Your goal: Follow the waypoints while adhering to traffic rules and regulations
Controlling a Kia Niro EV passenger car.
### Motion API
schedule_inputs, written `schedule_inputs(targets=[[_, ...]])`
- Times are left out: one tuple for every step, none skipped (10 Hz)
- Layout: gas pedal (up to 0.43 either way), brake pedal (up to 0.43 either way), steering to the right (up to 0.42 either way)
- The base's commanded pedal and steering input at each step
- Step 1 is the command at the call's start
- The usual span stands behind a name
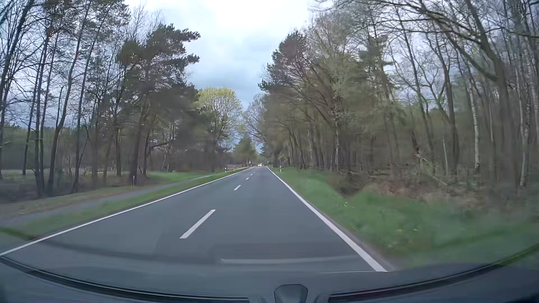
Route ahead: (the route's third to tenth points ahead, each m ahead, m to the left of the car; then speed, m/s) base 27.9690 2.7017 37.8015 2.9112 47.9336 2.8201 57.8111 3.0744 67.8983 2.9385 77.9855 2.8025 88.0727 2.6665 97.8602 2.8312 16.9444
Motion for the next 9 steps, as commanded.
schedule_inputs(targets=[[0.138, 0.000, -0.003], [0.138, 0.000, -0.003], [0.138, 0.000, -0.003], [0.130, 0.000, -0.003], [0.130, 0.000, -0.003], [0.110, 0.000, -0.003], [0.087, 0.000, -0.003], [0.087, 0.000, -0.003], [0.087, 0.000, -0.003]])
